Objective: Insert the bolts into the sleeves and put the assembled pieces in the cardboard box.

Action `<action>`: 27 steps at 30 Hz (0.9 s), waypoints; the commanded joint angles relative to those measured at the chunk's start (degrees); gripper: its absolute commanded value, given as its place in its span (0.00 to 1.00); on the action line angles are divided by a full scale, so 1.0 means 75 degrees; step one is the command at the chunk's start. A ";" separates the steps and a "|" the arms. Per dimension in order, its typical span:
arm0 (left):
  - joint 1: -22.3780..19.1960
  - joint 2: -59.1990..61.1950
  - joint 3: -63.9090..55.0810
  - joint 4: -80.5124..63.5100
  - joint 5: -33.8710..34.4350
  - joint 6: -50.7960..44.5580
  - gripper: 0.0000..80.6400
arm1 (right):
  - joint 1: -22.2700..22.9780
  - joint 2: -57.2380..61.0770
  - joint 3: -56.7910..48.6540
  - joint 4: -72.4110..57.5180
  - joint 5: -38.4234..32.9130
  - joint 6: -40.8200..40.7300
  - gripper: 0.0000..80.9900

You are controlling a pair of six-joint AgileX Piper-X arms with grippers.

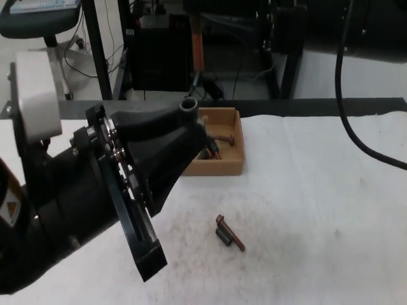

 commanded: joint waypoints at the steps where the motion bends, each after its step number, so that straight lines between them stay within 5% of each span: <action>1: 0.0075 0.0039 -0.0034 -0.0086 -0.0145 -0.0214 0.00 | 0.0132 -0.0035 -0.0035 -0.0562 0.0008 -0.0080 0.01; 12: 0.0912 0.0267 -0.0042 -0.0095 -0.0090 -0.1094 0.00 | 0.0458 -0.0035 -0.0035 -0.0672 -0.0019 -0.0080 0.01; 27: 0.0930 0.0286 -0.0053 -0.0083 0.0670 -0.1080 0.00 | 0.0543 0.0036 0.0301 -0.1334 0.0039 -0.0220 0.01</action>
